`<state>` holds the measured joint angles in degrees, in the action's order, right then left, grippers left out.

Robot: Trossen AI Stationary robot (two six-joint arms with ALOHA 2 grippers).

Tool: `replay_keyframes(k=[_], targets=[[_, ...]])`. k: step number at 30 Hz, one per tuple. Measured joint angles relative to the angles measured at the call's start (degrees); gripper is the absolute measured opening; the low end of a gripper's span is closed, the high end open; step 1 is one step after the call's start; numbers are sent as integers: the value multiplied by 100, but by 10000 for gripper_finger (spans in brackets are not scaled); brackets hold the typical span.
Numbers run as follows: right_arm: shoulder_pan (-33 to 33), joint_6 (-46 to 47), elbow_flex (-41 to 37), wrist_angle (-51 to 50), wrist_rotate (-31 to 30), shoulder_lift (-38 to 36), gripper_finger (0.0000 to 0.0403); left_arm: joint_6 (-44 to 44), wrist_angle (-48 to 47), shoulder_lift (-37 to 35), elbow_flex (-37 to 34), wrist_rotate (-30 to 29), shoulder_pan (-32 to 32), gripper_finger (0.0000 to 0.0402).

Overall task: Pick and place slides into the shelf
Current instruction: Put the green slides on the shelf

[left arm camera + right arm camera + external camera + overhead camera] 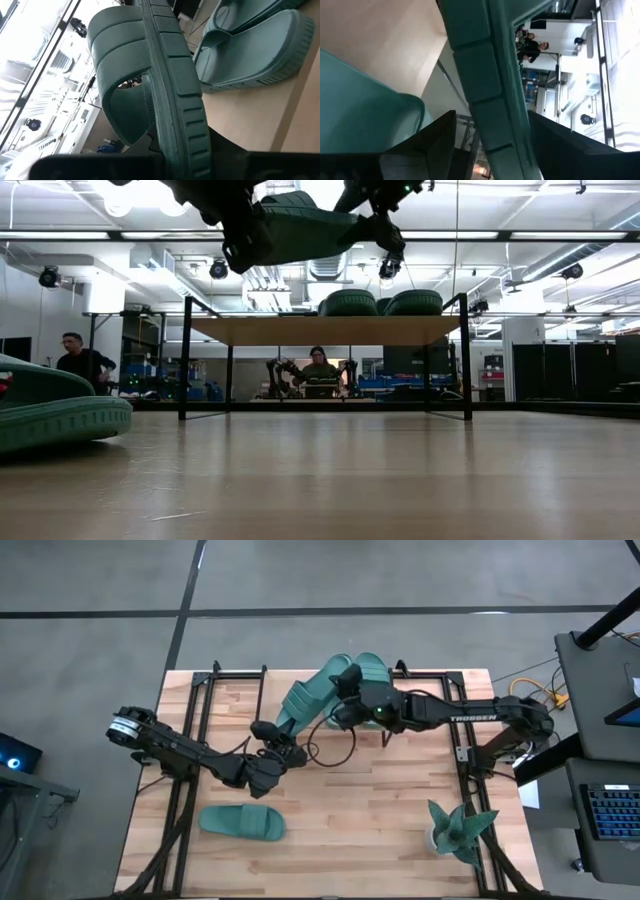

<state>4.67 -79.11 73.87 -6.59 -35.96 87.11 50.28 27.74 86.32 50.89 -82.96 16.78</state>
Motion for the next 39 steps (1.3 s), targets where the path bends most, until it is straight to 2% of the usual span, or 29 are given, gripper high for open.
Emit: replay_keyframes(k=[4, 7, 10, 14, 15, 18, 23, 30, 34, 39], targets=[[101, 307, 0, 4, 17, 0, 222, 2, -9, 0, -4, 0, 4, 18], [103, 552, 0, 4, 28, 0, 200, 6, -11, -2, -4, 0, 9, 18], [103, 558, 0, -10, 62, 0, 154, 16, -13, -5, -9, -2, 11, 18], [103, 534, -2, -73, 194, 26, 71, 21, -11, -15, -9, -54, 11, 18], [103, 533, -2, -74, 198, 26, 65, 9, -11, -15, -9, -49, 11, 21], [103, 570, -2, -66, 217, 26, 65, -13, 12, -22, -9, -54, 17, 46], [133, 800, -7, -66, 327, 24, 65, -62, 31, -179, -45, -17, 95, 116], [396, 1230, -64, 32, 1054, 4, 65, -344, 22, -1011, -370, 61, 520, 193], [481, 1310, -208, 353, 1409, 4, 65, -682, 11, -1751, -828, 634, 865, 208], [476, 1312, -389, 804, 1975, 4, 65, -1106, 2, -2709, -1487, 1755, 1285, 210]])
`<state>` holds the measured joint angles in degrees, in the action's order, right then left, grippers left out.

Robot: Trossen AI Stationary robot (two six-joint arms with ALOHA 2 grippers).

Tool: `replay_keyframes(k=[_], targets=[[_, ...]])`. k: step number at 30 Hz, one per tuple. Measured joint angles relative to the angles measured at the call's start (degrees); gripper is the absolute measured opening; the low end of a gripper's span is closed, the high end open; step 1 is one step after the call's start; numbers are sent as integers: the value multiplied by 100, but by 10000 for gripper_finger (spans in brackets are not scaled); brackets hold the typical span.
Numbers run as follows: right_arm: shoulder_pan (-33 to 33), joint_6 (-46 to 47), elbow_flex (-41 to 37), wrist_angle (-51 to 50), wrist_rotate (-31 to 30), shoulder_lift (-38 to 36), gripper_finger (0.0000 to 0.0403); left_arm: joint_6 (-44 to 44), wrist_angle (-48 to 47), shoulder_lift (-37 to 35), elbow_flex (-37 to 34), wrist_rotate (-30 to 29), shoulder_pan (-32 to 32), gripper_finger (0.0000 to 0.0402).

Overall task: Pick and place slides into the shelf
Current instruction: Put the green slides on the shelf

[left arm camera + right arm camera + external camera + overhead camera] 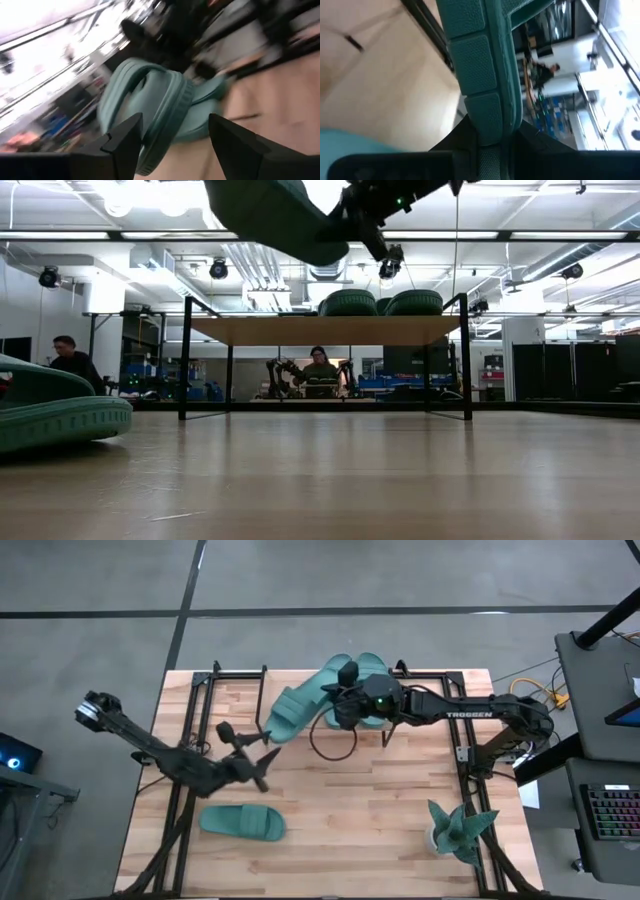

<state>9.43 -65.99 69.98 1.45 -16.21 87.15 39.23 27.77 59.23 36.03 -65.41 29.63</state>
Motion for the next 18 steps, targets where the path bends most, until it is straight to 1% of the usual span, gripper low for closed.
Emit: replay_keyframes(k=[4, 6, 12, 15, 18], targets=[[0, 41, -222, 509, 555, 0, 65, -147, -36, -609, -401, 1098, 233, 210], [-4, -1, -392, 871, 658, 0, 65, -157, -46, -790, -485, 1376, 327, 210], [79, -44, -835, 1729, 947, 0, 65, -157, -36, -839, -491, 1395, 398, 211], [152, 85, -921, 1762, 1163, 0, 65, -94, -37, -686, -471, 1371, 391, 211], [201, 310, -972, 1761, 1436, 0, 65, 239, 28, -476, -349, 1047, 393, 211]])
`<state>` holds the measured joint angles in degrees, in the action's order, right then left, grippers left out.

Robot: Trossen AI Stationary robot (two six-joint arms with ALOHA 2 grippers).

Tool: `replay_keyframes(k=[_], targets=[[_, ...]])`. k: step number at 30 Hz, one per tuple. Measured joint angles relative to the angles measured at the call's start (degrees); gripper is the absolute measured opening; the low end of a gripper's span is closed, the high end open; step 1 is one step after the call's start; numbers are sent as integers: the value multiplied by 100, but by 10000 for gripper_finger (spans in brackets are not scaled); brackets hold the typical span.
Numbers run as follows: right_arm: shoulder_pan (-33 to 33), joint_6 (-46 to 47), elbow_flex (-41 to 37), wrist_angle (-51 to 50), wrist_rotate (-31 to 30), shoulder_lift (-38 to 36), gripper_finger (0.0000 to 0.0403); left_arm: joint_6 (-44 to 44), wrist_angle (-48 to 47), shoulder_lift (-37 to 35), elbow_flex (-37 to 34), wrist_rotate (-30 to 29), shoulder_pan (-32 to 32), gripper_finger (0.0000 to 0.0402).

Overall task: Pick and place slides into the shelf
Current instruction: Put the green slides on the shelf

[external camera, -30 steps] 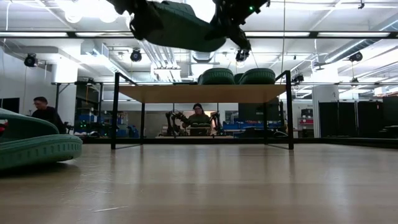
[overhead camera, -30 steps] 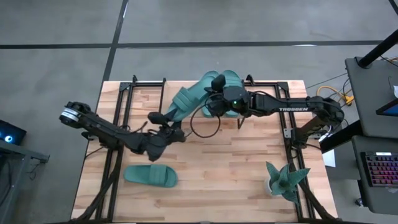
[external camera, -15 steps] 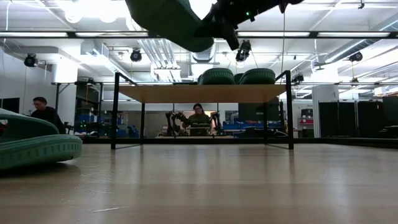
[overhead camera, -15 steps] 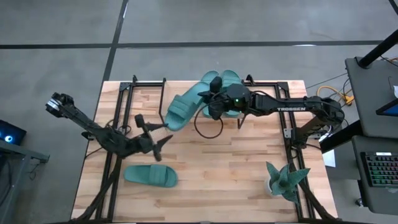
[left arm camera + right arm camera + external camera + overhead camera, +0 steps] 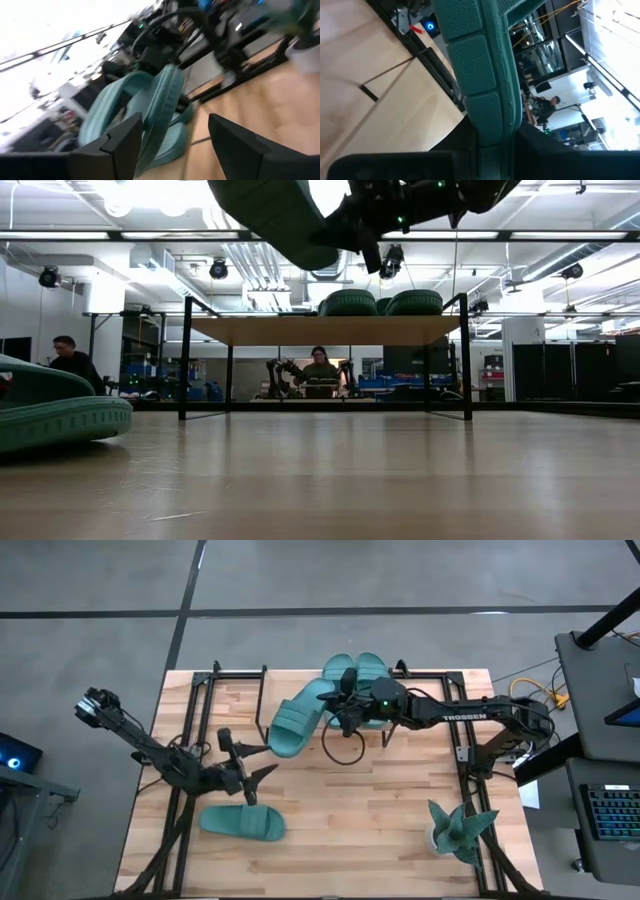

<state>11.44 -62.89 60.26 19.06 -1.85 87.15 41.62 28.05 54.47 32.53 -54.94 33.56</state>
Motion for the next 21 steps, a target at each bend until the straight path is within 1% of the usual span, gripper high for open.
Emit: replay_keyframes(k=[2, 5, 10, 21], targets=[[4, 45, -15, 4, 40, 0, 65, 237, 23, 148, 83, -303, -7, 211], [-4, 142, -17, 6, 94, 0, 65, 467, 31, 326, 204, -548, -13, 211], [-6, 253, -32, 7, 534, -2, 65, 575, 92, 488, 282, -608, -64, 211], [-11, 340, -32, 19, 554, -11, 65, 552, 391, 509, 429, -548, -98, 209]])
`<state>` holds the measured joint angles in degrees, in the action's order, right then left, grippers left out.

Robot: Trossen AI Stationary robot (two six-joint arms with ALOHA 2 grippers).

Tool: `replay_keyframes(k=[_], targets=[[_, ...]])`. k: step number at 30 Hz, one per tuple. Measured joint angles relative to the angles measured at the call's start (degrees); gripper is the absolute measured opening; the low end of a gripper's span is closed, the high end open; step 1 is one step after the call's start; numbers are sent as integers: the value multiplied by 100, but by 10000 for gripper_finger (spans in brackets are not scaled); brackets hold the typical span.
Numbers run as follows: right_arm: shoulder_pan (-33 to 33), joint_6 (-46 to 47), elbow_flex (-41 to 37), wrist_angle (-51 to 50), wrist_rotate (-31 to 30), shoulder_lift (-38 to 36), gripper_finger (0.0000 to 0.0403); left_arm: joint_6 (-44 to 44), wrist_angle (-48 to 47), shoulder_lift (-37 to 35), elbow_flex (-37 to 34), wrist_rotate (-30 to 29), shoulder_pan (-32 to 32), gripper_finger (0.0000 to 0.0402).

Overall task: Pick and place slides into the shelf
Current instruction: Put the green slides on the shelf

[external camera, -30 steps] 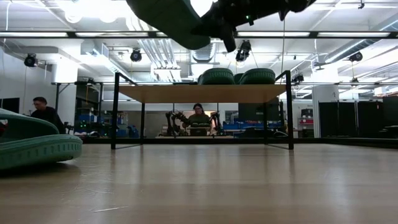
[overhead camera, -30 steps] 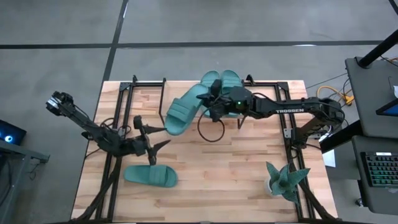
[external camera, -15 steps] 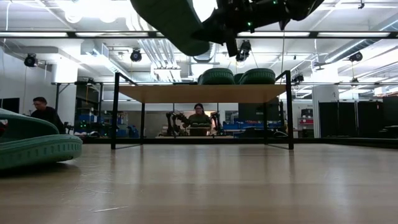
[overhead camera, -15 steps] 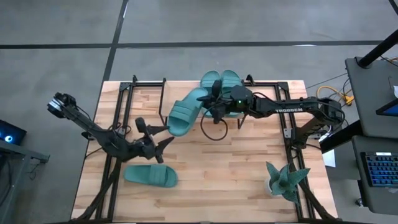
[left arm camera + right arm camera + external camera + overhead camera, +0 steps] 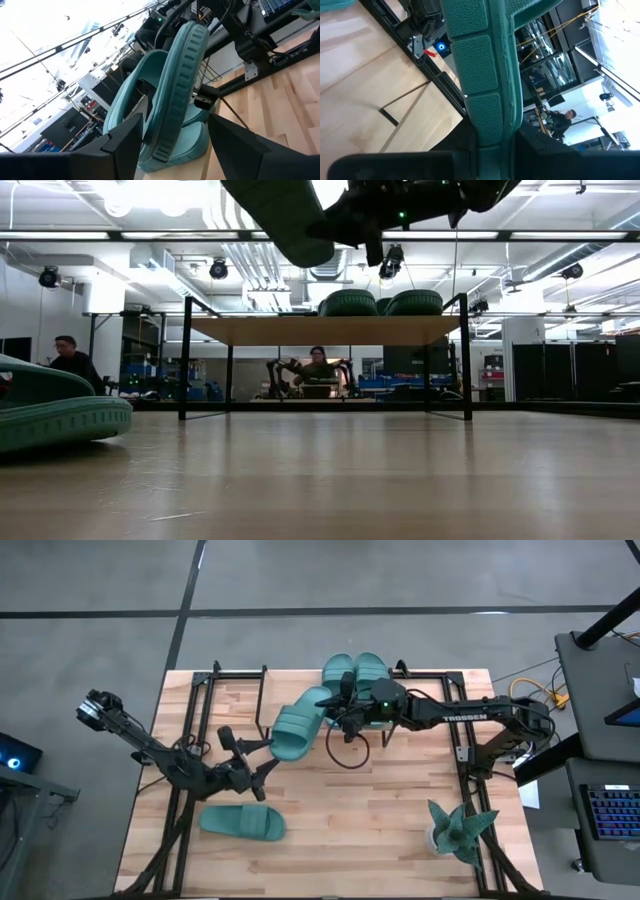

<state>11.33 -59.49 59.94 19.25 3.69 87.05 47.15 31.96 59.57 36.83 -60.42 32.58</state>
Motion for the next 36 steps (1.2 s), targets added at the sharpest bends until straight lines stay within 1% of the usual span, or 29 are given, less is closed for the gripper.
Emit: replay_keyframes(k=[4, 8, 11, 13, 15, 20, 21, 26, 28, 31, 34, 36], targets=[[4, 14, -4, -13, -6, 0, 65, 29, 3, 123, 61, 4, -37, 209], [4, 62, -11, -67, -9, 0, 65, 277, 126, 291, 191, 19, -82, 209], [4, 80, -20, -76, -9, 0, 65, 457, 294, 461, 254, 17, -152, 195], [4, 101, -26, -97, -12, 0, 65, 546, 320, 554, 290, 6, -199, 173], [4, 100, -30, -107, -13, 0, 65, 619, 346, 636, 305, -10, -224, 141], [5, 106, -42, -152, -29, 0, 65, 925, 343, 755, 383, -210, -221, 37], [7, 108, -44, -171, -29, 0, 65, 954, 341, 760, 397, -215, -221, 23], [7, 228, -46, -200, -41, 0, 65, 976, 344, 750, 441, -256, -236, 23], [5, 402, -20, -211, -174, 0, 85, 974, 350, 746, 441, -277, -238, 21], [-2, 733, 70, -223, -621, -24, 142, 968, 362, 741, 441, -369, -238, 20], [8, 978, 132, -223, -1074, -90, 188, 965, 356, 736, 429, -839, -241, 20], [20, 1203, 160, -226, -1194, -149, 205, 968, 362, 735, 426, -964, -262, 20]])
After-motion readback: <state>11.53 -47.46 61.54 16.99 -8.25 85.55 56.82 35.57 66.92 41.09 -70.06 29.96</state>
